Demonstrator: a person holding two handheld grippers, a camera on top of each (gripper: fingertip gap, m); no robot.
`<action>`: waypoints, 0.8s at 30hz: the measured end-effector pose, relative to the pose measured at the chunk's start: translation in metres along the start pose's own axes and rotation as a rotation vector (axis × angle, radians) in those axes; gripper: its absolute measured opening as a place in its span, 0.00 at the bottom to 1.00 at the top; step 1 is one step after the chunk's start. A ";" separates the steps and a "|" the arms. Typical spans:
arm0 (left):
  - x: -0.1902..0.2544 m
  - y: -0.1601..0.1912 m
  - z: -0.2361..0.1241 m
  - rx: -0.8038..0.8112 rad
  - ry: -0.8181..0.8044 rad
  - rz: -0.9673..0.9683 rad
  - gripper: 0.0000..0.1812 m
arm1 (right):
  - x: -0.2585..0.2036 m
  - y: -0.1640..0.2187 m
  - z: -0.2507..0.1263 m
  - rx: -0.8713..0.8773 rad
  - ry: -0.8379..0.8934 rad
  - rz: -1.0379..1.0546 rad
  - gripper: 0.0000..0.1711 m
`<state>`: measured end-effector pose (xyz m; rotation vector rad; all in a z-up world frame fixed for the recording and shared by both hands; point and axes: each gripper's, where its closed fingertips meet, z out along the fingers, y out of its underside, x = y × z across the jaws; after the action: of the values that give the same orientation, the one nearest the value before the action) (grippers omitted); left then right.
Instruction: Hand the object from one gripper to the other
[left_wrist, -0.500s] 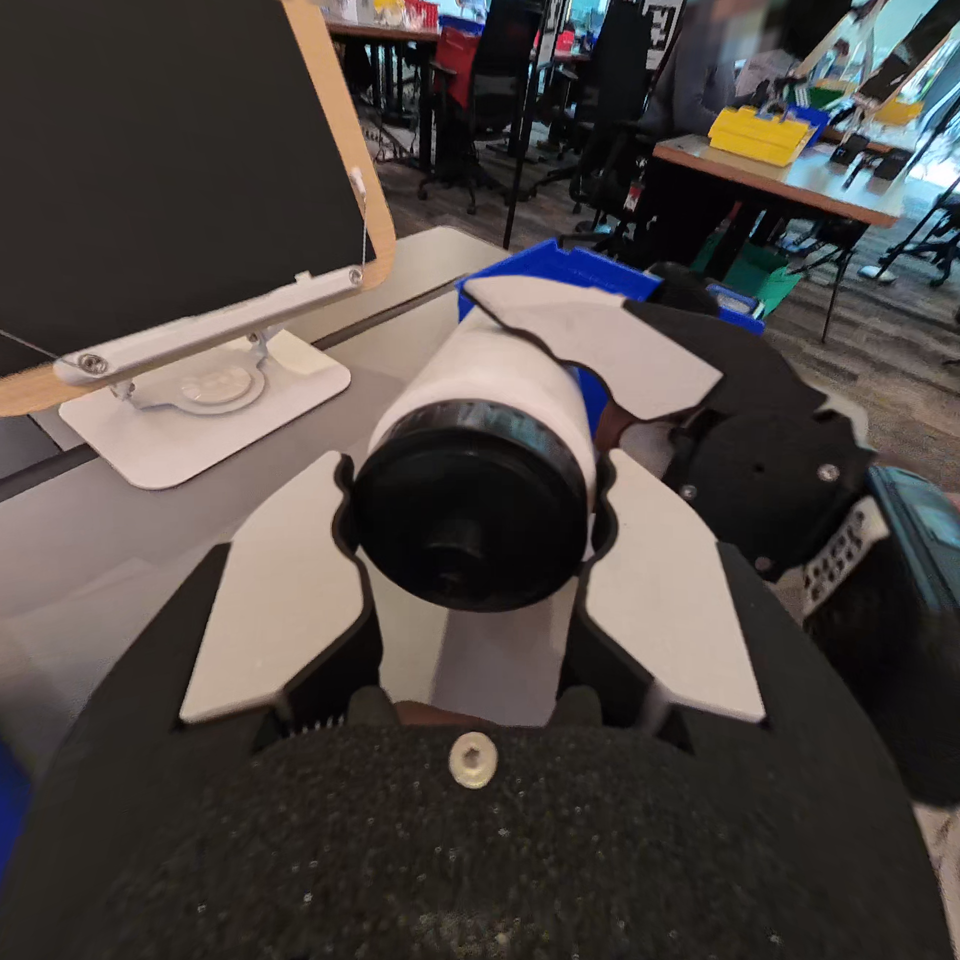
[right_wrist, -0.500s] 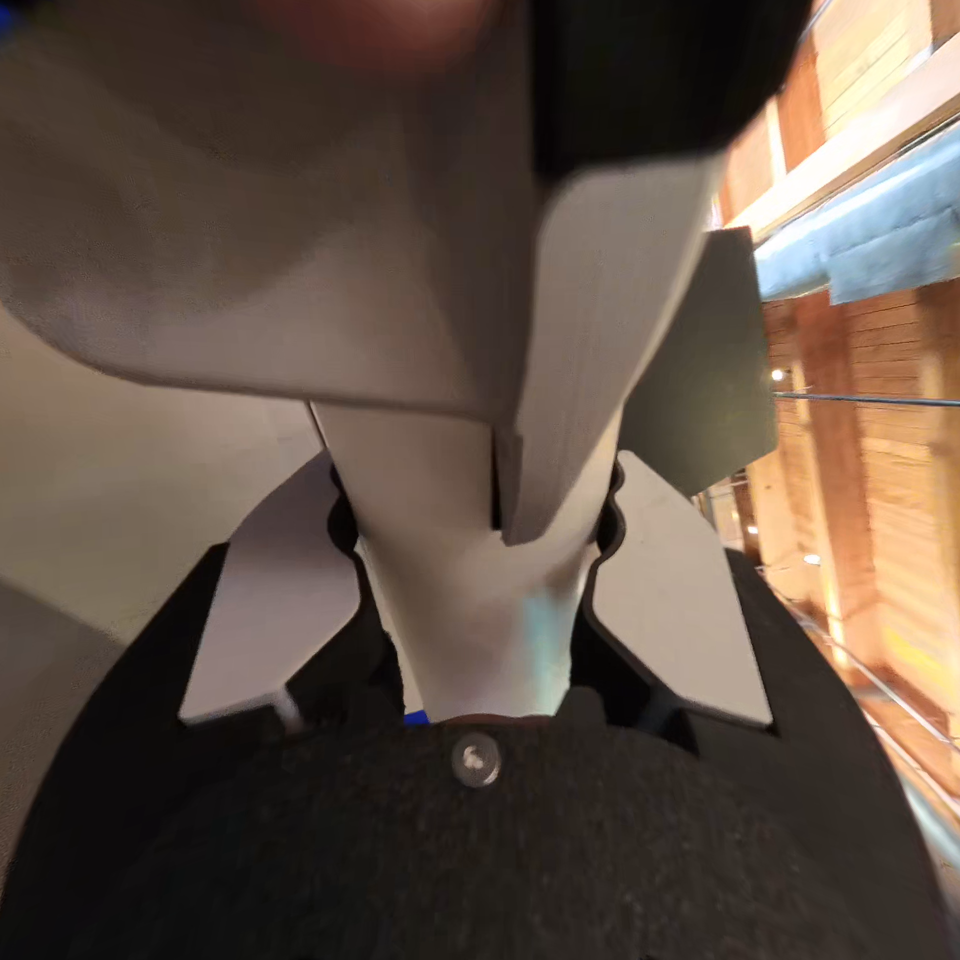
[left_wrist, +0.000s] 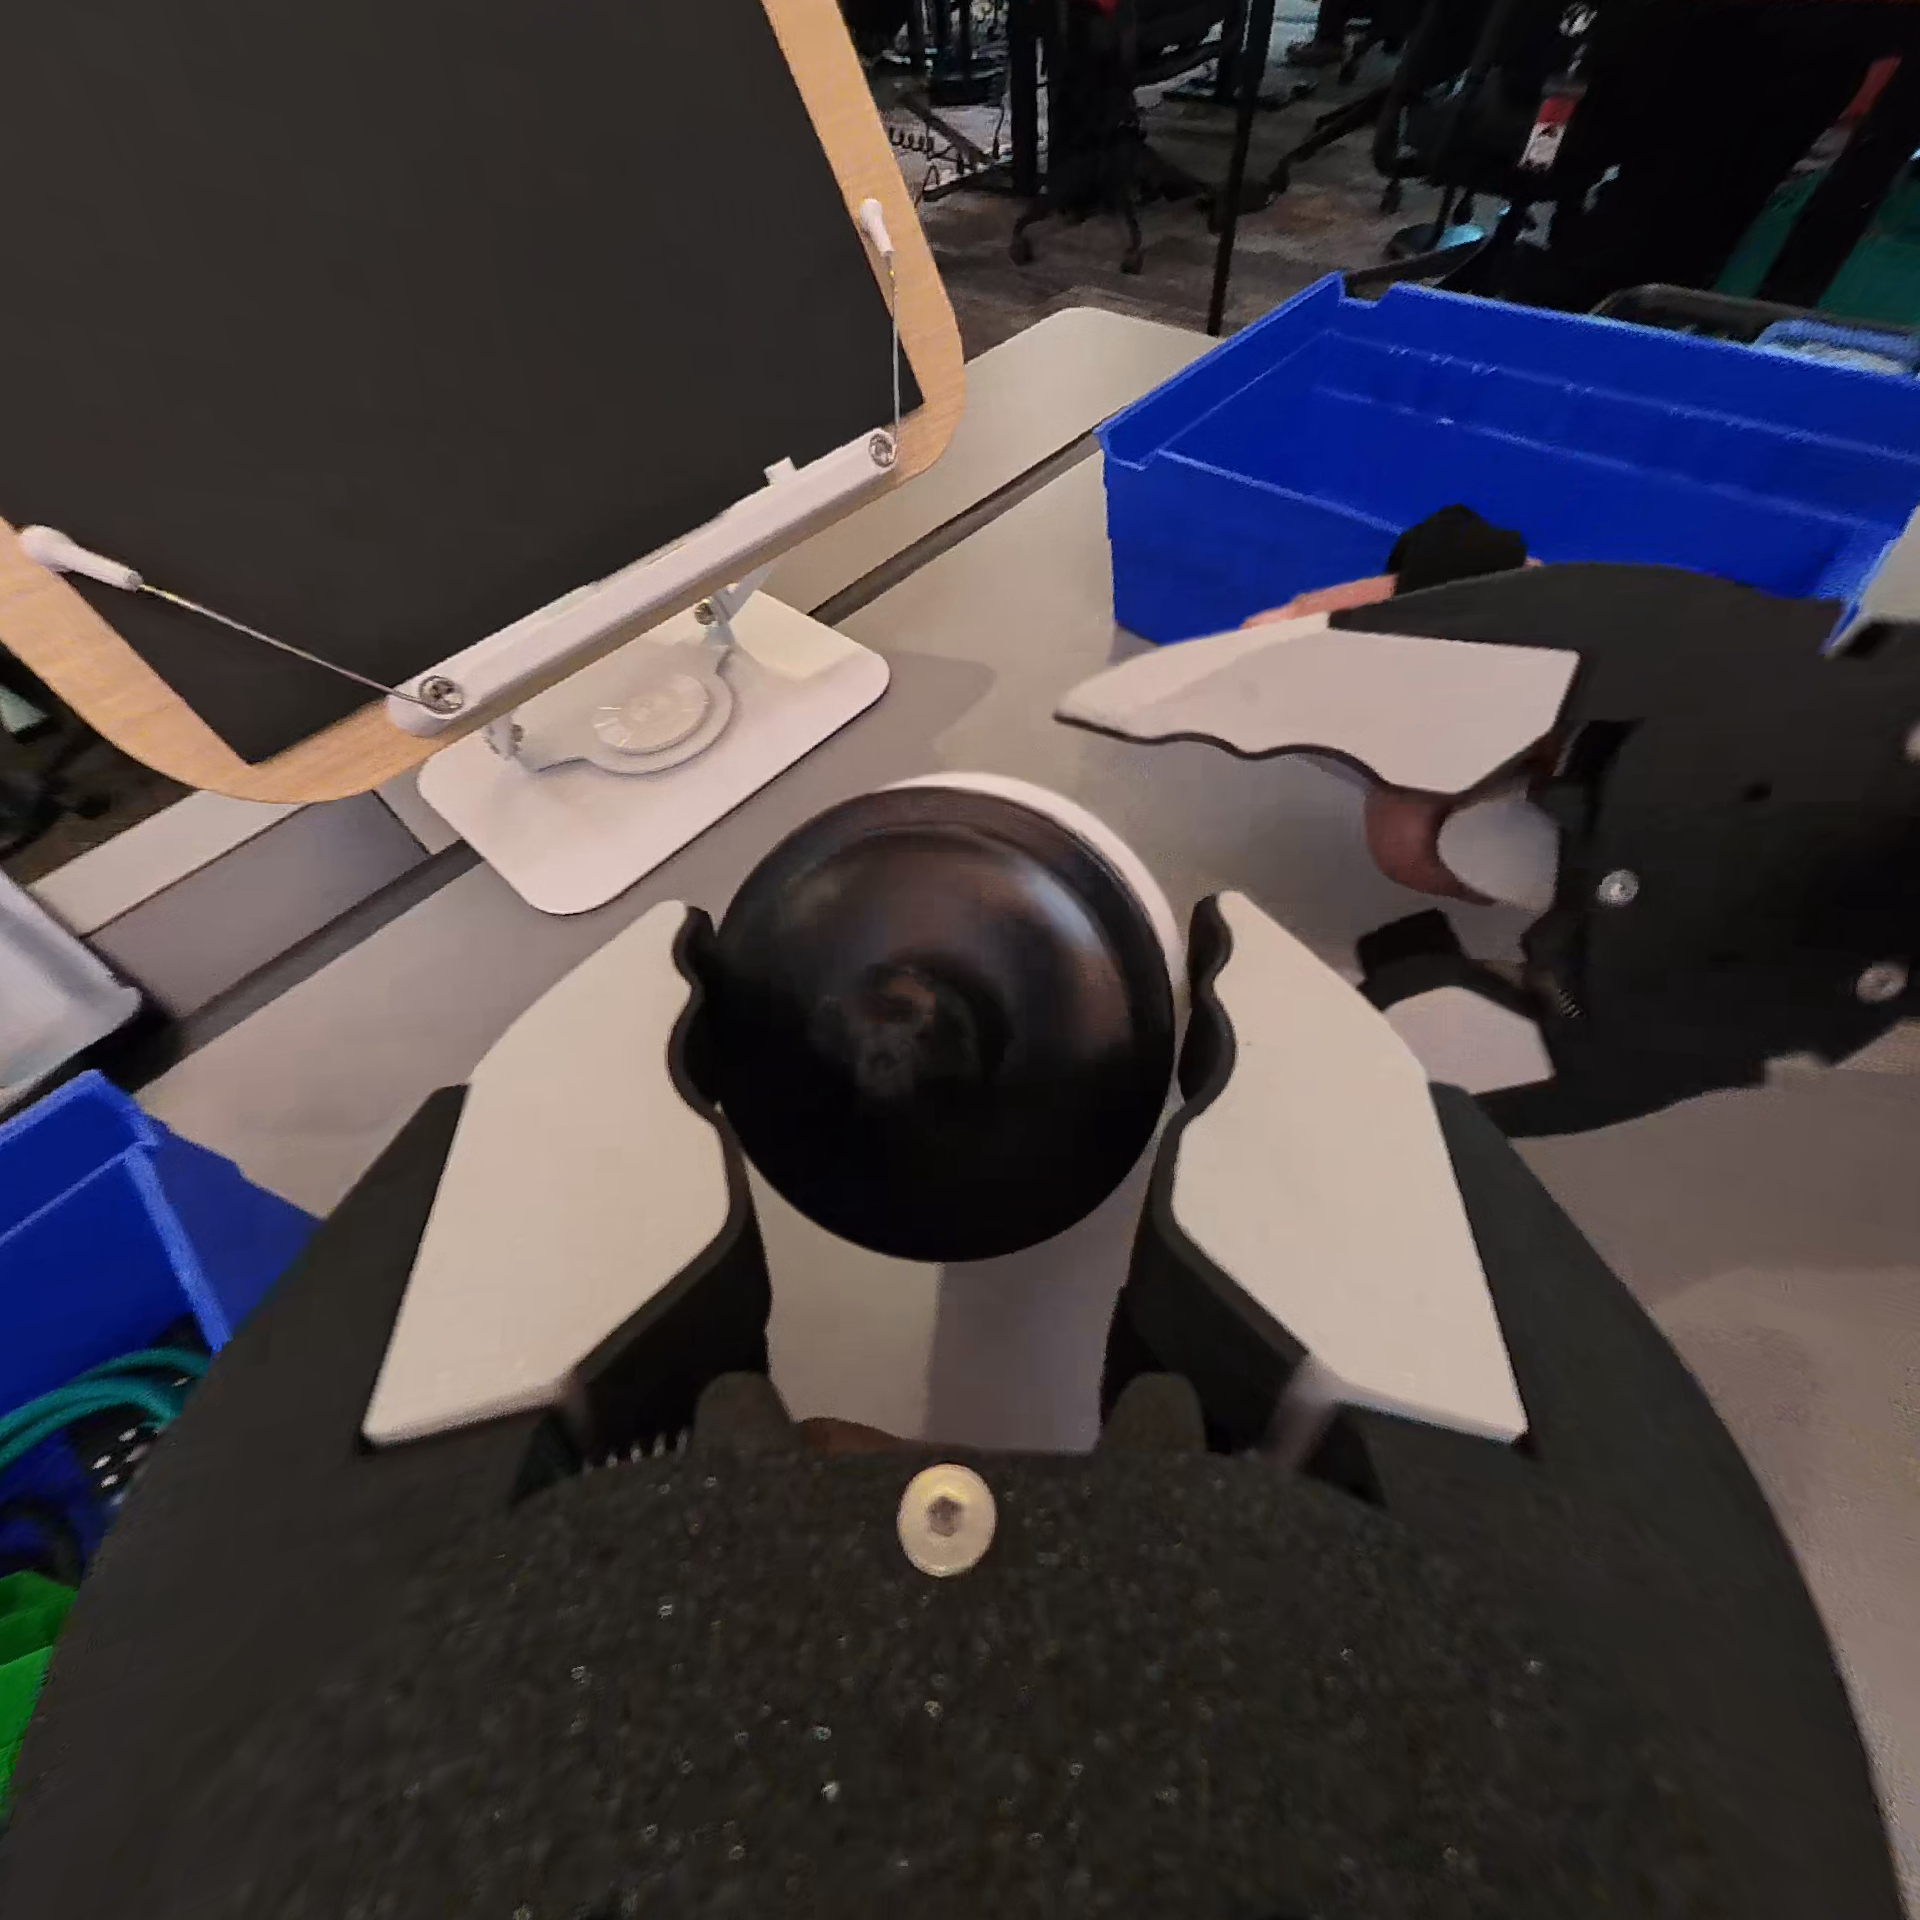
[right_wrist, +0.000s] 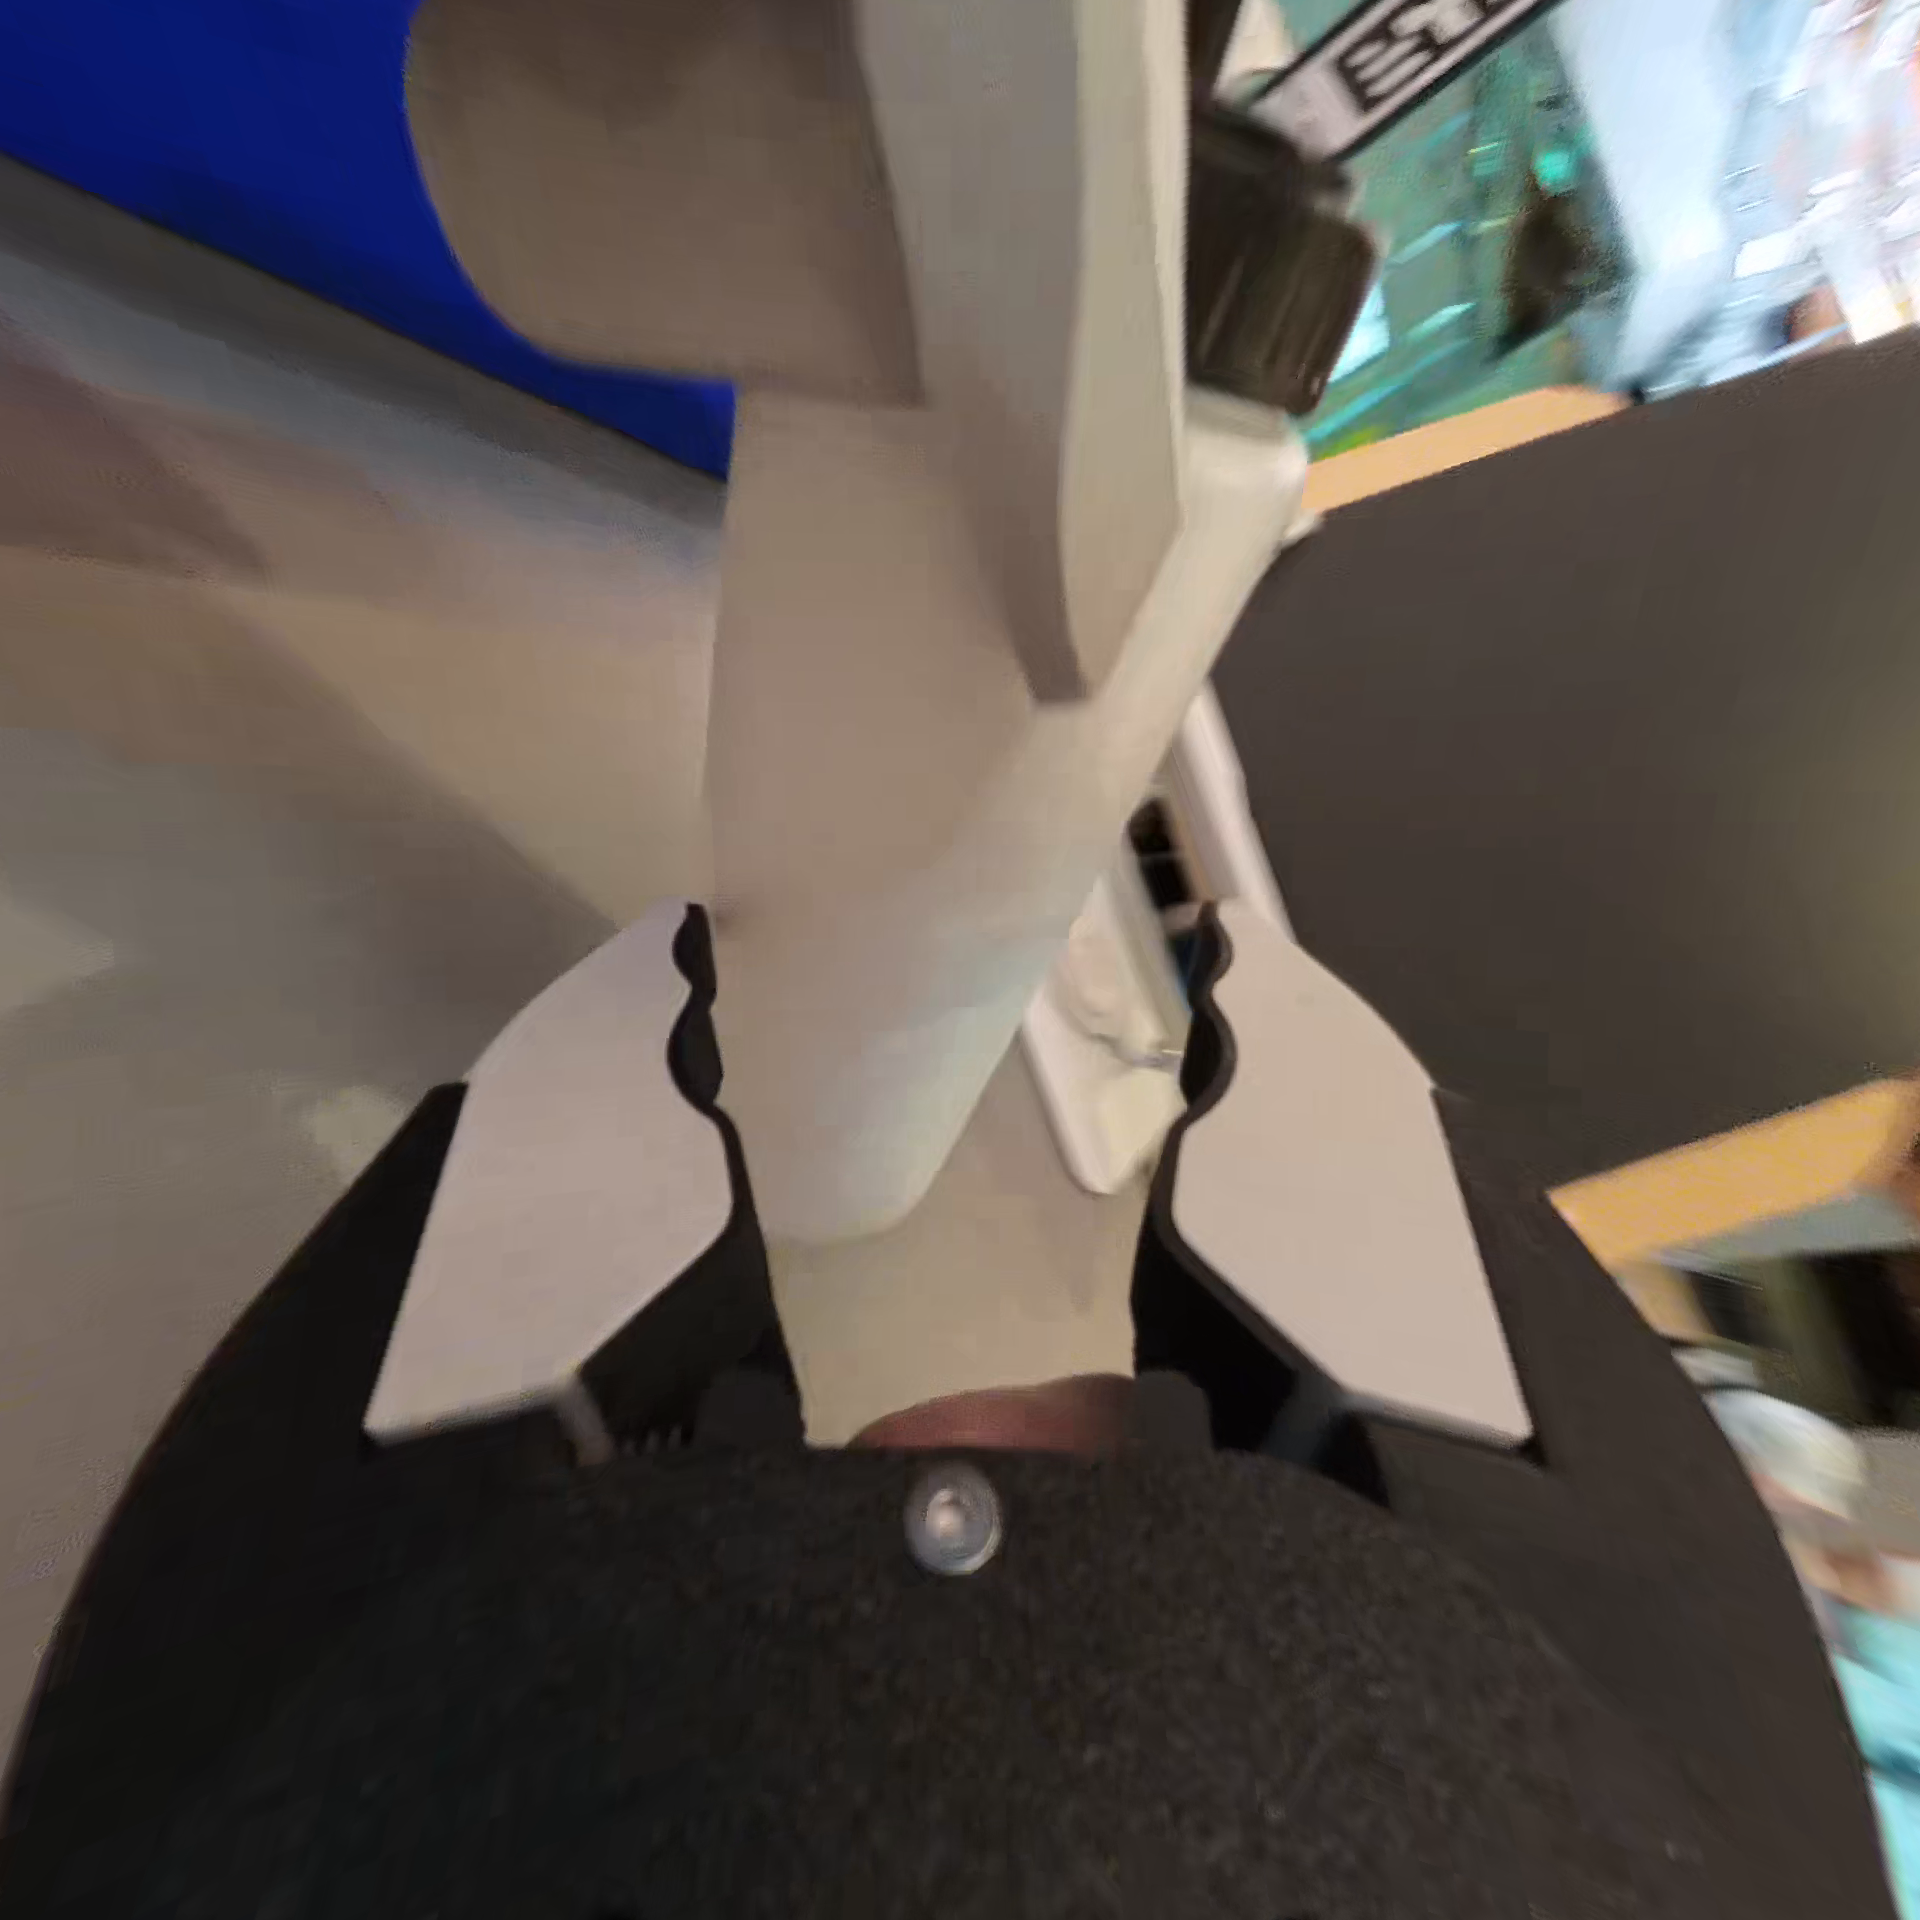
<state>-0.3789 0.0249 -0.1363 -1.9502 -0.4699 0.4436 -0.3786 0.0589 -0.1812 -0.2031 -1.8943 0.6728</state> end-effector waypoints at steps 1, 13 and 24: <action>-0.001 -0.001 -0.001 0.002 -0.013 0.016 0.48 | -0.007 0.004 -0.002 0.020 -0.085 0.067 0.51; 0.031 -0.051 -0.034 0.038 0.172 0.112 0.47 | -0.008 -0.019 -0.052 0.509 -0.954 1.156 0.53; 0.084 -0.086 -0.059 0.101 0.591 0.146 0.47 | -0.053 -0.068 -0.101 0.644 -1.343 0.908 0.47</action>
<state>-0.2881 0.0556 -0.0431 -1.9100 0.0742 -0.0311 -0.2548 0.0156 -0.1585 -0.1999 -2.5993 2.4448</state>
